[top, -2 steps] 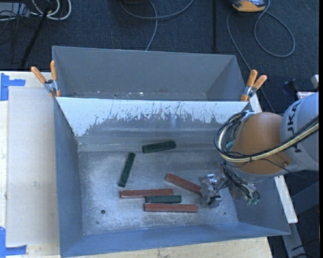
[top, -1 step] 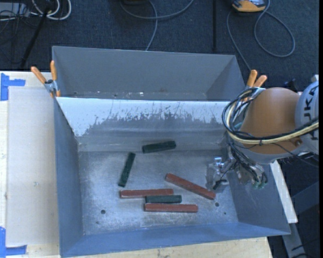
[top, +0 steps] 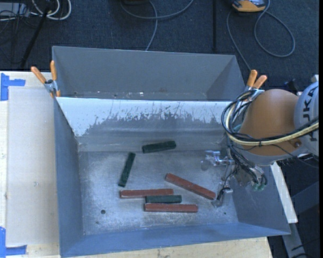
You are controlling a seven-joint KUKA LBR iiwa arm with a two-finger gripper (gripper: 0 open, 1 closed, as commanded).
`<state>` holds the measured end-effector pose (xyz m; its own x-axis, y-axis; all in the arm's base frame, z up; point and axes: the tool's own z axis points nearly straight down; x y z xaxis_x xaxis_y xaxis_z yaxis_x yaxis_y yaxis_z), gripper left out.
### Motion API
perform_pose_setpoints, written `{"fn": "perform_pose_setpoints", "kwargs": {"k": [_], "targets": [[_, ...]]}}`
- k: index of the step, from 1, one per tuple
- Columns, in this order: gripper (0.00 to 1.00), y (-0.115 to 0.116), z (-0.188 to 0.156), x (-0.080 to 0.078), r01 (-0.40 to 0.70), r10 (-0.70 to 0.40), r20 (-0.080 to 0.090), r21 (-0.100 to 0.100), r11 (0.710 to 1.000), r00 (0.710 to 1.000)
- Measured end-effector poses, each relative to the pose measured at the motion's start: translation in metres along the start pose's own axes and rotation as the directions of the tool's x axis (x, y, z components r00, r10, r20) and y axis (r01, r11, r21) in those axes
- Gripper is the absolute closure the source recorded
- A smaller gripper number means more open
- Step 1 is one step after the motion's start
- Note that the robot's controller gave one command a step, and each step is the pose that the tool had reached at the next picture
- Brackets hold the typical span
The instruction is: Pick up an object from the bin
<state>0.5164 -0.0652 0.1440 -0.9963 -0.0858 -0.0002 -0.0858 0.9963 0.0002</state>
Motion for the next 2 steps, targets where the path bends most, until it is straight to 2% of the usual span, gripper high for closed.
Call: {"fn": "perform_pose_setpoints", "kwargs": {"k": [1, 2], "targets": [[0.0, -0.0067, 0.079, -0.0195, -0.009, 0.009, -0.005, -0.001, 1.0, 1.0], [1.0, -0.0069, 0.0747, -0.0203, -0.007, 0.007, -0.001, 0.0, 1.0, 1.0]]}}
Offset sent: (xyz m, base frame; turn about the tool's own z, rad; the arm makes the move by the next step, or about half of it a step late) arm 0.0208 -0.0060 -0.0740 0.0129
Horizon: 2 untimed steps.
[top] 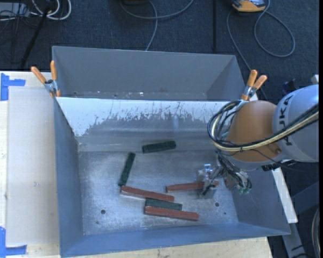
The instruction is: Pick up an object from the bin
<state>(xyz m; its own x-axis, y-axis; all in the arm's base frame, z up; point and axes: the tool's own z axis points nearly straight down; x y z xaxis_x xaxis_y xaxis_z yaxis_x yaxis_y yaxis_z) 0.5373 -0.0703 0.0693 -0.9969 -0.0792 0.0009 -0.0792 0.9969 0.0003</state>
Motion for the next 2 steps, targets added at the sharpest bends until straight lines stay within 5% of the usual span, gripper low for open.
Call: {"fn": "perform_pose_setpoints", "kwargs": {"k": [1, 2], "targets": [[1.0, -0.0042, -0.1375, 0.0124, 0.009, -0.009, 0.009, 0.002, 1.0, 1.0], [0.0, -0.0036, -0.1333, 0.0137, 0.011, -0.011, 0.002, 0.0, 1.0, 1.0]]}}
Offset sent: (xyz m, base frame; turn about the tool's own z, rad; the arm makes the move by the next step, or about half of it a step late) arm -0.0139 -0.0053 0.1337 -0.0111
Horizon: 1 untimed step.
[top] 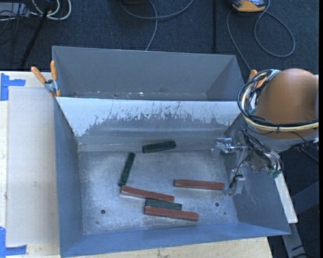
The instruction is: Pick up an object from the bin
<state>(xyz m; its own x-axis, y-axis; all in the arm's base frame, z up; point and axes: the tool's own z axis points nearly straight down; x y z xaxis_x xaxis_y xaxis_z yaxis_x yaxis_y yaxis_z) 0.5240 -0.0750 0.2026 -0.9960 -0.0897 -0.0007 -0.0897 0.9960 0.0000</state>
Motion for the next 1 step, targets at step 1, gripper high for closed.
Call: {"fn": "perform_pose_setpoints", "kwargs": {"k": [1], "targets": [[0.0, -0.0306, 0.1323, -0.0131, 0.072, -0.072, -0.007, -0.002, 0.997, 0.997]]}}
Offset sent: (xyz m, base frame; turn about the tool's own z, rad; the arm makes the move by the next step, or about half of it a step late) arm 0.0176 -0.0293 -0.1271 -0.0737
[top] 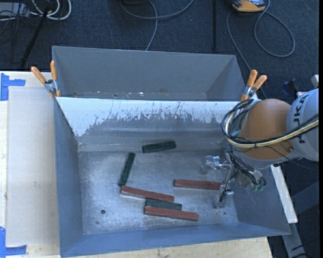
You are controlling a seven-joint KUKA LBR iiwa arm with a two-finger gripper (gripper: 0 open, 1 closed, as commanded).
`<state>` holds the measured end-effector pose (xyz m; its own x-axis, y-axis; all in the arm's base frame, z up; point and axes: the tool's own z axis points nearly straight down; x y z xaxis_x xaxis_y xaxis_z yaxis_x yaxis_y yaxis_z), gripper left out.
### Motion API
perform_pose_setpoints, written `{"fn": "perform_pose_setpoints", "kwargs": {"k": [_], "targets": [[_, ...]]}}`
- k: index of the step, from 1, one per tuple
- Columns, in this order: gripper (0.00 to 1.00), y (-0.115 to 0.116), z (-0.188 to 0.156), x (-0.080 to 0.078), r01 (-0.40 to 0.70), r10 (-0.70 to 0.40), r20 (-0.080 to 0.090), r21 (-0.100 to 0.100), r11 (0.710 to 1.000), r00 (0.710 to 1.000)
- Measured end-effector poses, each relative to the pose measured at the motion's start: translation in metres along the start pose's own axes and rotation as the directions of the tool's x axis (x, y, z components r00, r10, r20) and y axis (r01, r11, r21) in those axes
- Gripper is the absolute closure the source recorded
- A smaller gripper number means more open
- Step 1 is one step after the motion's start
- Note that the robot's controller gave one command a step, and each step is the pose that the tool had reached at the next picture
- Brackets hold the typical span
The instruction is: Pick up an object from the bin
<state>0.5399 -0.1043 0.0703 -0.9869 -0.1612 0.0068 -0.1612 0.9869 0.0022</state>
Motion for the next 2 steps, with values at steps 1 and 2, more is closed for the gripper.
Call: {"fn": "perform_pose_setpoints", "kwargs": {"k": [1, 2], "targets": [[1.0, 0.0, -0.004, -0.002, 0.002, -0.002, 0.006, 0.002, 1.0, 1.0], [1.0, -0.02, -0.136, -0.006, 0.035, -0.035, 0.015, 0.006, 0.999, 0.999]]}}
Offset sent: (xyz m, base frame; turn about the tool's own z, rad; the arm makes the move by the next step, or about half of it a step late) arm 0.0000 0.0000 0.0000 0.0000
